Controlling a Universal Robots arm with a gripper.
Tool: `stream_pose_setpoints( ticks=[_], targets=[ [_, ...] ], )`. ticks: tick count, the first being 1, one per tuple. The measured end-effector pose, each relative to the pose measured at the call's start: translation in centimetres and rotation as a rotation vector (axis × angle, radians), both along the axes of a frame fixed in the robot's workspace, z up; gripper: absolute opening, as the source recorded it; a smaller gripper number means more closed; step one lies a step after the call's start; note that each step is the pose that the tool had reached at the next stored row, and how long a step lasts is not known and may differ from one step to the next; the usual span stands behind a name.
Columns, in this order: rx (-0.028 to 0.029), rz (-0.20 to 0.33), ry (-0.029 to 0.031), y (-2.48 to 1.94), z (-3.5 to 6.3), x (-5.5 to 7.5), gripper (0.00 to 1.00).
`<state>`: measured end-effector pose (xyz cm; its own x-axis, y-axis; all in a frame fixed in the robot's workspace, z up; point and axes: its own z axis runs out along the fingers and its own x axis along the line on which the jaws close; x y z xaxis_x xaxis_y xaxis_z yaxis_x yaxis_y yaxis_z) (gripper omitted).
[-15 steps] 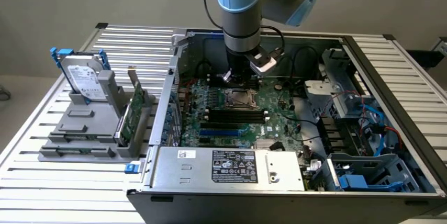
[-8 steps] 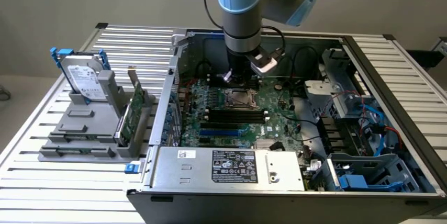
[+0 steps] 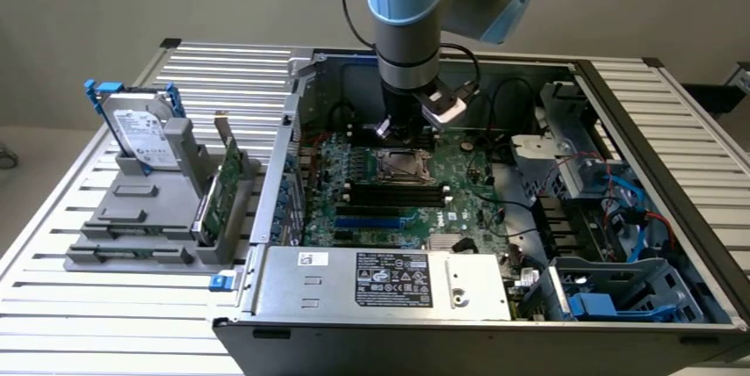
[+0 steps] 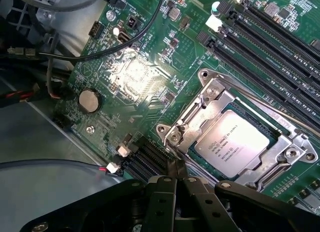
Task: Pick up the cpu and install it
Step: 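Install the first cpu locking lever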
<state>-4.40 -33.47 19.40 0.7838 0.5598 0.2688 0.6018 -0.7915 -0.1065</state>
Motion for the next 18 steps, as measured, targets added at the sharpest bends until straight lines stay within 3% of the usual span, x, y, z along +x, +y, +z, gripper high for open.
stream_pose_setpoints(
  ticks=[3, 18],
  targets=[
    [0.0034, 0.001, 0.0, -0.04, -0.05, 0.01, 0.11],
    [0.0034, 0.008, 0.0, -0.17, -0.15, 0.17, 0.11]
  ],
)
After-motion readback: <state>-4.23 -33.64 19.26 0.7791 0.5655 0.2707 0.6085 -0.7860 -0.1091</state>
